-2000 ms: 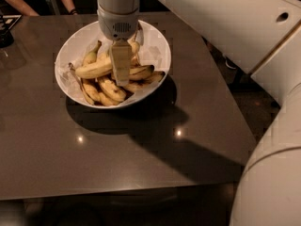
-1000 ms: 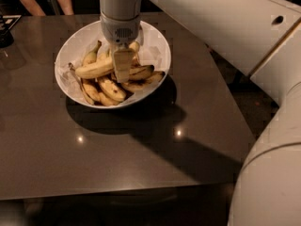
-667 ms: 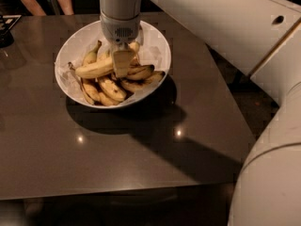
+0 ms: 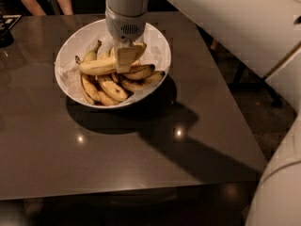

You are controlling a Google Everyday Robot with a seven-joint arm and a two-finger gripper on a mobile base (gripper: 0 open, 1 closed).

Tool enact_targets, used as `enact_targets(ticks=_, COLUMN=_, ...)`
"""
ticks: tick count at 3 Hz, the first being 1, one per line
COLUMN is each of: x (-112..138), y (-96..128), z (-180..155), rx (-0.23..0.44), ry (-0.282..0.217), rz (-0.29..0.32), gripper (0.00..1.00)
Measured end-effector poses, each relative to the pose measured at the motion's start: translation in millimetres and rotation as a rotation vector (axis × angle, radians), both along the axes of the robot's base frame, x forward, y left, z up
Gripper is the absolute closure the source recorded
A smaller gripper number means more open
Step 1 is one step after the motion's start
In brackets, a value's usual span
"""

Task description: Pick banana from white bowl

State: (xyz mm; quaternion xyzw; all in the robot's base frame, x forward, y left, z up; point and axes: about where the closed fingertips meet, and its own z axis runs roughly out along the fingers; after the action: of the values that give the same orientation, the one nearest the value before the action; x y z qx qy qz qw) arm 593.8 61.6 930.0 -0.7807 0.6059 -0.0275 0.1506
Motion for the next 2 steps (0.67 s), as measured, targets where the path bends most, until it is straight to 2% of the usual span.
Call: enact_targets(ticks=2, x=-25, y=-29, z=48, rx=0.18, ry=-0.082, rz=0.043, gripper=1.0)
